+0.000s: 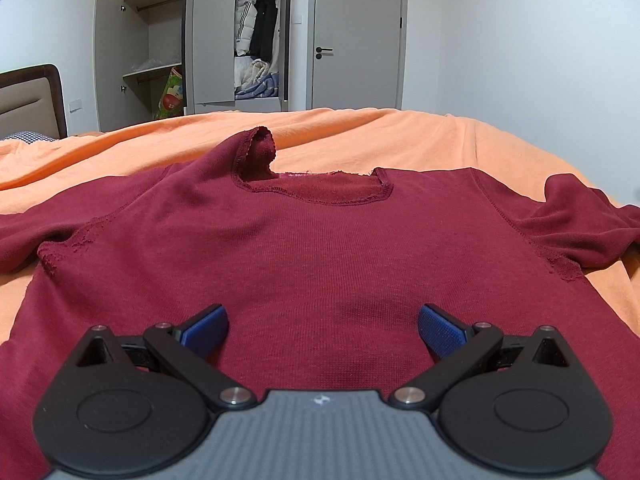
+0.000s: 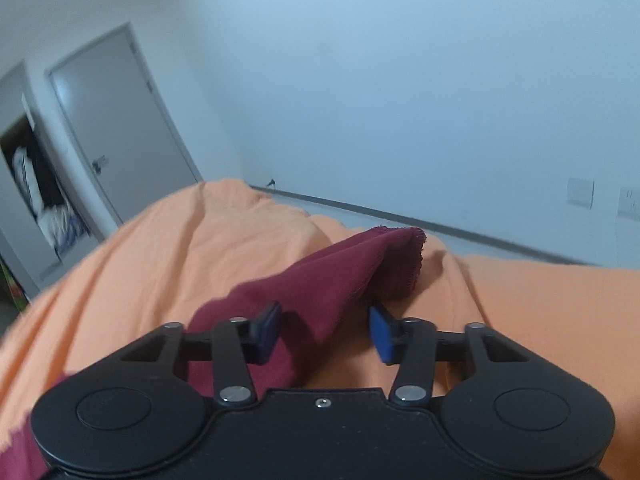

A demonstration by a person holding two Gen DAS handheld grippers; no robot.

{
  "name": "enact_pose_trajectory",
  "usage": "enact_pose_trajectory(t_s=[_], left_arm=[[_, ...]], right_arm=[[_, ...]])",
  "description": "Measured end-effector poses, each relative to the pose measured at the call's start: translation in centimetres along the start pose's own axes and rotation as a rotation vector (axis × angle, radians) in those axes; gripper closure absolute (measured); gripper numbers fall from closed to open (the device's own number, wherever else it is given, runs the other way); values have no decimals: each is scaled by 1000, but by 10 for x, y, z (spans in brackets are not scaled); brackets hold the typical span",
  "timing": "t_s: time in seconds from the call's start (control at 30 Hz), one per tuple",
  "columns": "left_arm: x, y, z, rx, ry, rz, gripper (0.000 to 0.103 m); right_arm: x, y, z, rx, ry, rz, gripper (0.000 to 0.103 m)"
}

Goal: Fold small clothes
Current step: 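Grasp the sleeve cuff with the right gripper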

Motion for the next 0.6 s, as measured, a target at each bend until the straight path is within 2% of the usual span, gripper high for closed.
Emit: enact_pose_trajectory(t_s=[0.07,0.17,0.27,0.33,0.43,0.6], left_arm=[[0,0,0,3,2,-1,0],[0,0,-1,2,1,-1,0],[0,5,-3,4,-21,-22,0],[-2,13,-10,-15,-62,-38,0],[-8,28,-26,-69,-98,-39,0],[-26,50,-53,-91,-51,14,0]], right_arm=[[4,3,3,38,12,-14,78],[4,6,3,51,27,-6,93],[-6,12,-6,11,44,35,96],[-18,16,-20,-73,60,82,97],[-41,23,-50,-249,74,175,97],[-79,10,-128,-597,143,328,97]])
Point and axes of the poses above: each gripper's, at about its wrist camera, not at the fingertips, and x roughly the way its jaws point, z to its right, y to its top, the point moved 5 cm from there along x, roughly the way its jaws point, and after that the axes turned 8 degrees about x, right-handed, at the moved point
